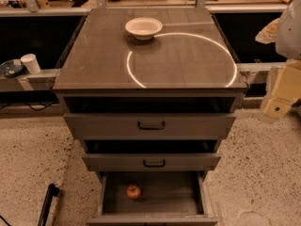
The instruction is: Pick apple from bottom drawer and place on counter
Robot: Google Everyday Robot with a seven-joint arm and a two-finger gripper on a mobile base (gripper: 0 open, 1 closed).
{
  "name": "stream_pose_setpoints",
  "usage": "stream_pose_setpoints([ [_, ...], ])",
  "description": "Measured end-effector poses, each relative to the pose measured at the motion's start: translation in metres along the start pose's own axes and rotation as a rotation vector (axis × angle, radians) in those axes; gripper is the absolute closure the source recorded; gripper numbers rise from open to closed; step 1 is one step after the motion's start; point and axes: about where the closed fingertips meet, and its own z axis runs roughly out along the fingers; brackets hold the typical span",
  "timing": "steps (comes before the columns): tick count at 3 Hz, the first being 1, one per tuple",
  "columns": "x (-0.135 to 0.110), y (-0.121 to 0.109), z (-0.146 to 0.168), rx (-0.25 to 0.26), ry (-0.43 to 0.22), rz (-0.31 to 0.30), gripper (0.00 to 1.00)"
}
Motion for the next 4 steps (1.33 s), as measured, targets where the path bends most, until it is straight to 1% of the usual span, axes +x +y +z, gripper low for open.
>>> stream_pose_setpoints([
  [1, 0.0, 0.0, 0.0, 0.0, 0.0, 0.0, 0.0],
  [2, -0.004, 0.0, 0.037, -0.039, -0.127, 0.016, 0.0],
  [3, 0.007, 0.025, 0.139, -0.171, -0.337, 0.122, 0.0],
  [4, -0.009, 0.058, 0.212, -0.282, -0.562, 0.199, 0.0],
])
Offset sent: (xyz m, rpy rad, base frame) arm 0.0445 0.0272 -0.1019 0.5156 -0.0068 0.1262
